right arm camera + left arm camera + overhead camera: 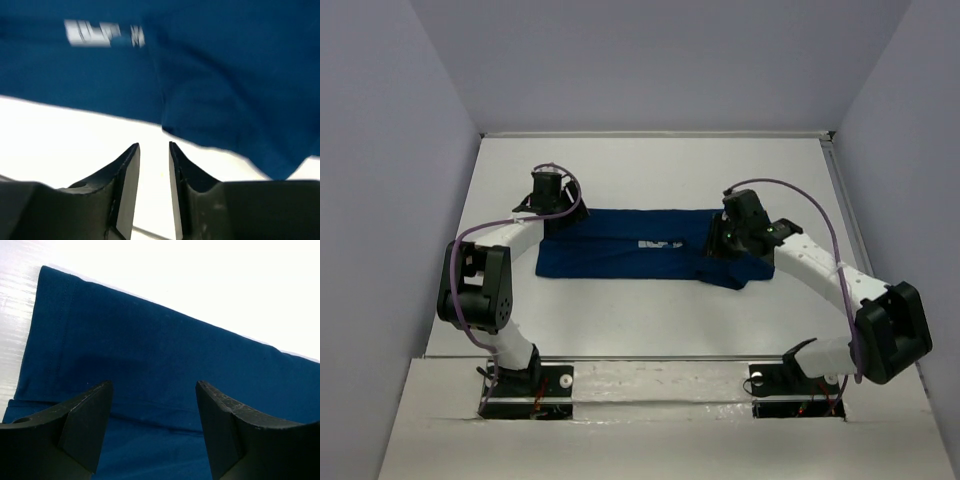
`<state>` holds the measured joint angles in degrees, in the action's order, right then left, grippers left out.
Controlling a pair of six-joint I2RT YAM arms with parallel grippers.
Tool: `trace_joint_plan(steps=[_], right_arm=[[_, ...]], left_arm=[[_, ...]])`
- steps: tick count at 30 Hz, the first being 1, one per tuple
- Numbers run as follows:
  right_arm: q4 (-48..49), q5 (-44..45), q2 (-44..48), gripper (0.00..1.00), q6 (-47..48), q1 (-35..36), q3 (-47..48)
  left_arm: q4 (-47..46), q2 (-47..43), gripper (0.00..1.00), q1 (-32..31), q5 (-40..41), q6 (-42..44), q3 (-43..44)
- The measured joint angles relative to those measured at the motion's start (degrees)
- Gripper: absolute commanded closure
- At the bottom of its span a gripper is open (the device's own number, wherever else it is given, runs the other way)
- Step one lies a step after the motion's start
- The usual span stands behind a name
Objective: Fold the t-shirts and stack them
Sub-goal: Fold the other side of the tshirt into a rectangle
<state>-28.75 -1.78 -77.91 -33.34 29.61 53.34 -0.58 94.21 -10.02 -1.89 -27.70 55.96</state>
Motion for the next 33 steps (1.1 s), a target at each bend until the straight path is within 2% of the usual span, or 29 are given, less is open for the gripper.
trace_joint_plan(steps=[2,5,7,8,11,18,23,26,32,33], right_arm=[[0.2,-0.9,0.8,1.0,1.9,-3.3,2.1],[3.5,-4.3,1.3,1.0,4.0,-14.7,3.5],[6.6,-5.6,-0.6,0.92,5.3,-21.1,3.9],[8.1,-6.7,-2.9,0.77,6.0,-24.8,4.7],[12.2,-9.7,-9.0,0.61,6.8,-29.5,6.4],[20.7,-17.5,-21.4,0.59,6.4,-36.0,6.8],[24.5,-21.0,-25.1,0.59,5.6,-37.6,6.8],[26.3,-22.3,-25.8,0.63,5.0,-38.3,7.0],[28.3,-23.4,-27.4,0.82,4.5,-38.7,8.3],[28.3,-23.4,-27.4,0.89,4.4,-38.7,8.3]], left_arm=[[0.0,0.0,0.33,0.0,0.0,0.2,0.0],[0.2,0.0,0.33,0.0,-0.2,0.2,0.2],[0.2,0.0,0.34,-0.2,-0.5,0.2,0.2],[0.2,-0.1,0.34,-0.3,-0.6,0.2,0.2],[0.6,-1.3,0.37,-2.1,-1.2,0.1,0.2],[-0.2,-8.7,0.37,-9.9,-3.1,-1.0,-4.7],[-0.5,-7.7,0.37,-10.8,-3.2,-1.1,-5.1],[-0.4,-5.4,0.36,-10.6,-2.7,-0.9,-4.5],[-0.5,-2.3,0.36,-10.5,-2.2,-0.8,-4.4],[-0.5,-2.1,0.36,-10.5,-2.0,-0.7,-4.4]])
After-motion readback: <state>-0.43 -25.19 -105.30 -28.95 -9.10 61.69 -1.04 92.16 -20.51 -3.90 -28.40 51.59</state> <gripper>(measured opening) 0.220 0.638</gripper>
